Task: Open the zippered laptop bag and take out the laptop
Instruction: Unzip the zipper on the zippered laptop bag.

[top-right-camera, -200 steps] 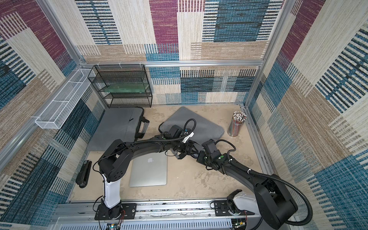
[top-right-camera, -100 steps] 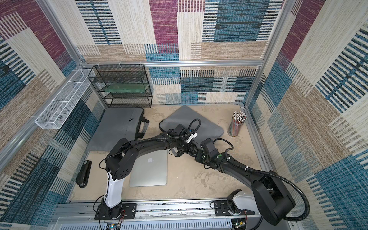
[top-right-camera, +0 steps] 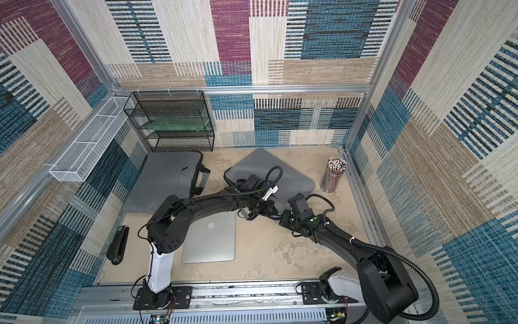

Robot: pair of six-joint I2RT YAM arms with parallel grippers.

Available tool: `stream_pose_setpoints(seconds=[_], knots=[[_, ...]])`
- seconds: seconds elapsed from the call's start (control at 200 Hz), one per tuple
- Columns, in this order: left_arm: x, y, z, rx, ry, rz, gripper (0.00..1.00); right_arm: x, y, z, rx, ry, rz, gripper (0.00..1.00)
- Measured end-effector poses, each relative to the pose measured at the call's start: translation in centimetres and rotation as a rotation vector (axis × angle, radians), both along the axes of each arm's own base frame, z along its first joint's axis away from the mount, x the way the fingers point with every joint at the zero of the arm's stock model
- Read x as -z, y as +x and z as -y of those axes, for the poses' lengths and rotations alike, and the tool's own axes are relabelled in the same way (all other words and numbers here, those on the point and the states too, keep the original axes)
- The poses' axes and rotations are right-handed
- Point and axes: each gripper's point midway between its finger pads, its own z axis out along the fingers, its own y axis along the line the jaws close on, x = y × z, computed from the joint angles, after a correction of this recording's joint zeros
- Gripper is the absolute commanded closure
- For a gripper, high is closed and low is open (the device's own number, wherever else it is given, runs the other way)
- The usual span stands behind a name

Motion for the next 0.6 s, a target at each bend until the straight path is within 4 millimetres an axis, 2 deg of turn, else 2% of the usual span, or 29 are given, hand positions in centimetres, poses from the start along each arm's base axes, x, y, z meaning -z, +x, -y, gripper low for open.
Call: stream_pose_setpoints(seconds=[0.546,0.601], knots=[[-1.9,0.1,1.3,0.035,-0.087,0.062,1.00,-0.4,1.0,3.5,0.079,0.062,-0.013,1.00],[-2.1,0.1,1.5,0.040,-0.100,0.068,0.85,-0.5,1.2,3.8,0.087,0.062,-0.009,1.00]])
